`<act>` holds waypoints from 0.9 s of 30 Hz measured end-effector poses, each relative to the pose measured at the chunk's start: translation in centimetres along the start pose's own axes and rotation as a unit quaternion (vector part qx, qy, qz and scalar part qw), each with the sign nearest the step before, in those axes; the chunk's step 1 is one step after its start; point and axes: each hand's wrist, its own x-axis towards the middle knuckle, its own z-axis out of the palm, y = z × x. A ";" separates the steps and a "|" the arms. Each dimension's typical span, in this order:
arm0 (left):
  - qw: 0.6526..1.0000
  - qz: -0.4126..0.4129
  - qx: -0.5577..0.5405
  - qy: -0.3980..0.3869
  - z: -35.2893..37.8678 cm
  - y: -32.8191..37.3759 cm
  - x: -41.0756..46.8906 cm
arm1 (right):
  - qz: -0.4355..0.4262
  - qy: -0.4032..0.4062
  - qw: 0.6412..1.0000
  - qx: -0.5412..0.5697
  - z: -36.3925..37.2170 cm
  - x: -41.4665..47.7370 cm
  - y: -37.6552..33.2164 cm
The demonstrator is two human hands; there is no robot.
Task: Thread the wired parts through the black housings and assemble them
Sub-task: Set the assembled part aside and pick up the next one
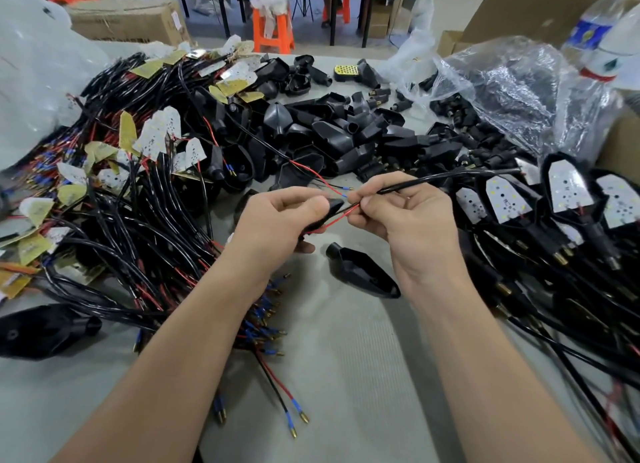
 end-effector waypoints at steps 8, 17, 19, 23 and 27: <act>0.999 -0.025 -0.039 -0.011 0.3 0.3 -0.2 | -0.042 0.025 0.998 -0.029 -0.3 0.2 0.2; 0.991 -0.069 -0.097 -0.055 0.6 0.3 0.2 | 0.015 0.013 1.000 0.019 0.1 0.2 0.3; 0.988 -0.080 -0.119 -0.054 0.7 0.4 0.1 | 0.005 0.020 1.000 0.011 0.0 0.1 0.2; 0.975 -0.102 -0.190 -0.047 0.4 0.6 0.2 | 0.019 -0.023 1.000 -0.006 0.0 -0.2 0.0; 0.960 -0.095 -0.253 -0.079 -0.7 0.7 0.4 | 0.024 0.005 1.000 0.004 0.1 0.0 0.4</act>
